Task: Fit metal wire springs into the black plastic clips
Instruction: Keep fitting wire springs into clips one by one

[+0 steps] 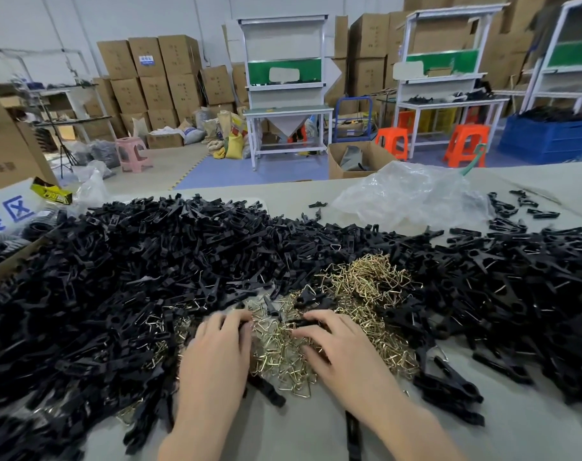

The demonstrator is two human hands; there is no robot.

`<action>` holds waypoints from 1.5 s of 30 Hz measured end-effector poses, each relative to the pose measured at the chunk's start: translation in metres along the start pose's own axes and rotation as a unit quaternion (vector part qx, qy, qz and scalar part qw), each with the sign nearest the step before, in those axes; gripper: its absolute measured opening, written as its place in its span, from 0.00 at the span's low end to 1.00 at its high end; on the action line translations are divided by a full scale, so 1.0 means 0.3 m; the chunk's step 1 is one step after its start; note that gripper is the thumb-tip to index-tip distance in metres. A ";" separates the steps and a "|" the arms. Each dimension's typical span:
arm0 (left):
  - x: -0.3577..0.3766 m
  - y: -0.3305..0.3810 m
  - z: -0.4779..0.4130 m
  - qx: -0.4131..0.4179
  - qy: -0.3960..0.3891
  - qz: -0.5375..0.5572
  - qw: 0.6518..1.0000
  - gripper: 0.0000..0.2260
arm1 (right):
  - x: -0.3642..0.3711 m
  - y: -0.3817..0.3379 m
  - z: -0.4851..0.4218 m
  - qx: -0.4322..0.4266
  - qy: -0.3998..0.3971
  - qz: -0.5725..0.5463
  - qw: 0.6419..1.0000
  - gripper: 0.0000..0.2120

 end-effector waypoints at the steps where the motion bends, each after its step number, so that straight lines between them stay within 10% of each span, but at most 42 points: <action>1: -0.005 0.003 -0.001 -0.001 0.019 0.017 1.000 0.10 | 0.000 0.003 0.000 -0.003 0.007 -0.003 1.000 0.15; 12: -0.053 0.036 0.000 -0.043 0.152 0.266 0.951 0.08 | -0.036 -0.014 0.021 -0.013 0.088 -0.078 0.993 0.15; 21: 0.014 0.159 0.032 0.032 0.089 0.365 0.926 0.16 | -0.021 -0.042 0.015 0.054 0.033 -0.319 0.946 0.16; 35: 0.011 0.123 0.013 -0.066 0.114 0.462 0.877 0.09 | -0.021 -0.035 0.018 0.071 0.030 -0.279 0.957 0.17; 45: 0.000 0.210 0.046 0.055 0.079 0.301 0.949 0.21 | -0.048 -0.044 -0.001 0.145 -0.037 -0.565 0.812 0.08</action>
Point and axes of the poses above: each hand's wrist, its own z-axis away from the middle knuckle, its own x-axis out of the palm, y = z × x, the point moved 2 cm from there along -z, towards the middle knuckle, and after that the axes turned 8 degrees about x, right-handed, at the moved point
